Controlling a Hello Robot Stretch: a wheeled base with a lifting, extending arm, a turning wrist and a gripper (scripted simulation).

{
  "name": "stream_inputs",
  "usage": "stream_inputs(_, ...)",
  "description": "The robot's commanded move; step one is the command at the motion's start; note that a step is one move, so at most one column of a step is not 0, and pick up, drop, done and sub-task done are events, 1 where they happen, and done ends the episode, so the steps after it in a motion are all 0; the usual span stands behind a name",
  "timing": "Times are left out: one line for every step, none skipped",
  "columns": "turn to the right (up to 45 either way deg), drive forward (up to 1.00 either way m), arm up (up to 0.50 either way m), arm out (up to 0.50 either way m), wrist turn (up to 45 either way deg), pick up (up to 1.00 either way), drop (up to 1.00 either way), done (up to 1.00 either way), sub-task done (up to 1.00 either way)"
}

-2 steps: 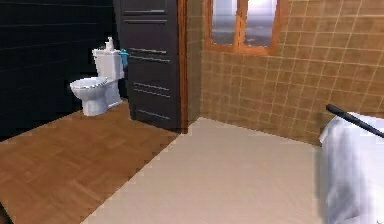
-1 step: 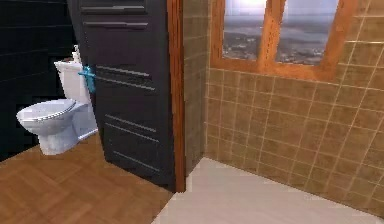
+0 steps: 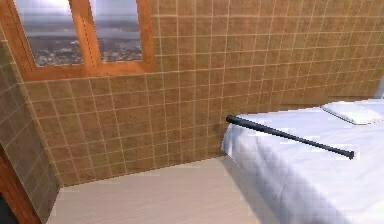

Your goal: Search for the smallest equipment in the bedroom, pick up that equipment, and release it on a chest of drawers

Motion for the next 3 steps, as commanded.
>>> stream_inputs(12.0, 0.00, 0.00, 0.00, 0.0, 0.00, 0.00, 0.00, 0.00)
stream_inputs(0.0, 0.45, 0.00, 0.00, 0.0, 0.00, 0.00, 0.00, 0.00)
stream_inputs(45.0, 0.00, 0.00, 0.00, 0.0, 0.00, 0.00, 0.00, 0.00)
